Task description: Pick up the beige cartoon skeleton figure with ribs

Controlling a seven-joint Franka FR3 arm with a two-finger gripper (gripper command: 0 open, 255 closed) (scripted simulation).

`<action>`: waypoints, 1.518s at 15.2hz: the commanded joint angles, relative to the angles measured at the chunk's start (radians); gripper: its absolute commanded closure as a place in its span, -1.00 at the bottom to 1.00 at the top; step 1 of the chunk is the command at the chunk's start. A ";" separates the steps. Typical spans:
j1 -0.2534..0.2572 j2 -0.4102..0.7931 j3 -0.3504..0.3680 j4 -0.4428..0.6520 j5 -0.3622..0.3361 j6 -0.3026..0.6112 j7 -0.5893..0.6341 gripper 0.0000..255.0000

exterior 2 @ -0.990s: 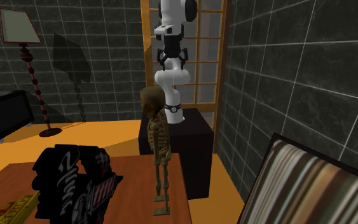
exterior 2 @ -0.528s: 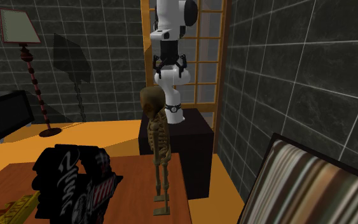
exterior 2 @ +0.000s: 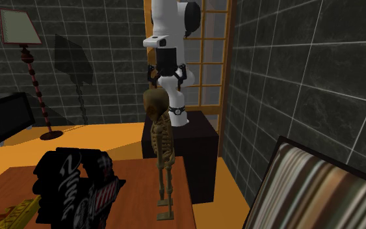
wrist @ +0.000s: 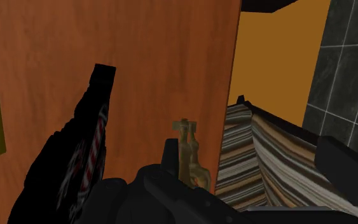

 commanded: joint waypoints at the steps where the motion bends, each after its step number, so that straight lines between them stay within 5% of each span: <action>1: -0.004 0.077 -0.007 0.075 0.007 0.006 -0.020 -1.00; 7: -0.024 0.303 -0.017 0.321 0.036 0.000 -0.067 -1.00; 16: -0.024 0.311 -0.016 0.230 0.038 0.099 -0.067 -1.00; 17: -0.024 0.314 -0.016 0.234 0.038 0.098 -0.068 1.00; 23: -0.024 0.314 -0.016 0.235 0.038 0.097 -0.067 1.00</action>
